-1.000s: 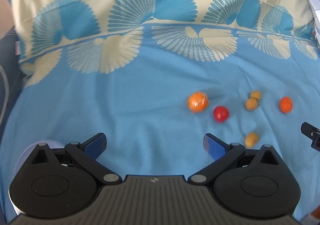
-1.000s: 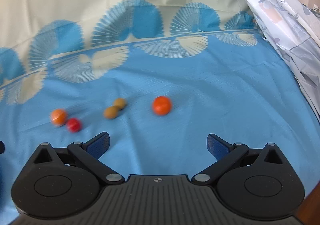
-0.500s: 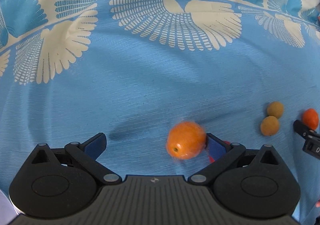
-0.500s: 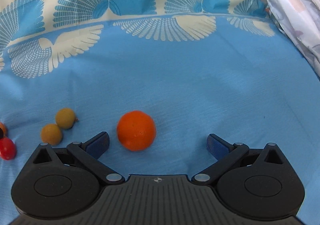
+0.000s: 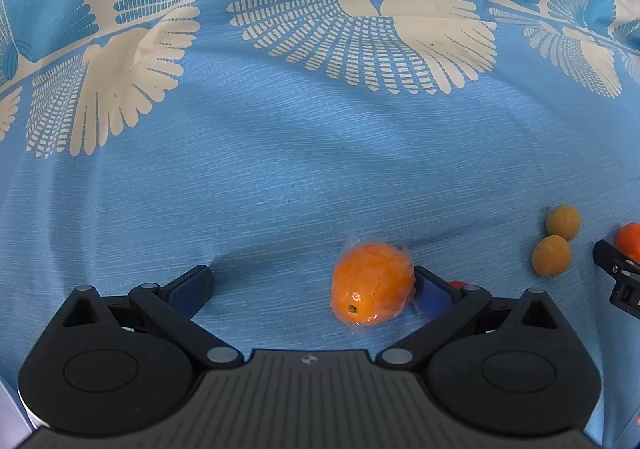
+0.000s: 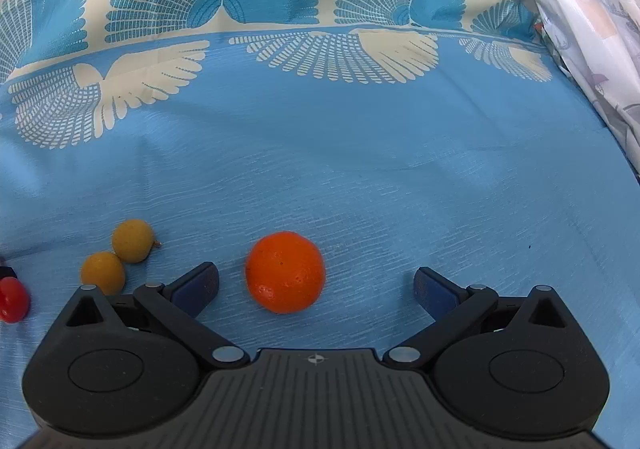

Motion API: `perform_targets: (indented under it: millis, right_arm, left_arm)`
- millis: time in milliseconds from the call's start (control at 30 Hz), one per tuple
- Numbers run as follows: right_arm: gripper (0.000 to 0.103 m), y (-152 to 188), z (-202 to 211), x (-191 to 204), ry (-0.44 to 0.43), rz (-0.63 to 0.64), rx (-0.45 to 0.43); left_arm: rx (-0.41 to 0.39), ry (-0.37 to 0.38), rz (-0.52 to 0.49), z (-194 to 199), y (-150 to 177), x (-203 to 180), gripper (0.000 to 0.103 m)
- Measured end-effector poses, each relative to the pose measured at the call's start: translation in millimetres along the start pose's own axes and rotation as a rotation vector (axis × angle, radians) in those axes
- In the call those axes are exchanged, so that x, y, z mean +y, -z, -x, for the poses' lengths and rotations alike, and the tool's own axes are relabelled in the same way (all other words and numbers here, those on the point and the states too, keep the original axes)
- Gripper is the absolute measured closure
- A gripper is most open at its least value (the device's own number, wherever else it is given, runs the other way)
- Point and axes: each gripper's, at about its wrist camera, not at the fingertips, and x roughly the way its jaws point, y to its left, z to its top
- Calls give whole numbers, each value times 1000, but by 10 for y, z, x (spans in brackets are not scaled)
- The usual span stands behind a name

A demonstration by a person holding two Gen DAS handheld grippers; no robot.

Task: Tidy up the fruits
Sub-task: 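Grasp an orange with the left tool while the right tool grasps another orange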

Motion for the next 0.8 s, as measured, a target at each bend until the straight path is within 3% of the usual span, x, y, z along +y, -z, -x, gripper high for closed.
perform_targets:
  millis: [167, 400, 667, 800]
  right_arm:
    - [1, -13, 10, 15, 7, 11, 2]
    - [1, 7, 57, 241, 51, 125, -35]
    - [1, 20, -8, 90, -28, 11, -19]
    - [1, 37, -11, 112, -25, 13, -26]
  left_arm:
    - [-5, -4, 8, 0, 12, -5, 0]
    - [-5, -1, 9, 2, 7, 0, 0]
    - [-9, 6, 14, -13, 5, -1, 0]
    - [-12, 7, 12, -23, 0, -8, 0]
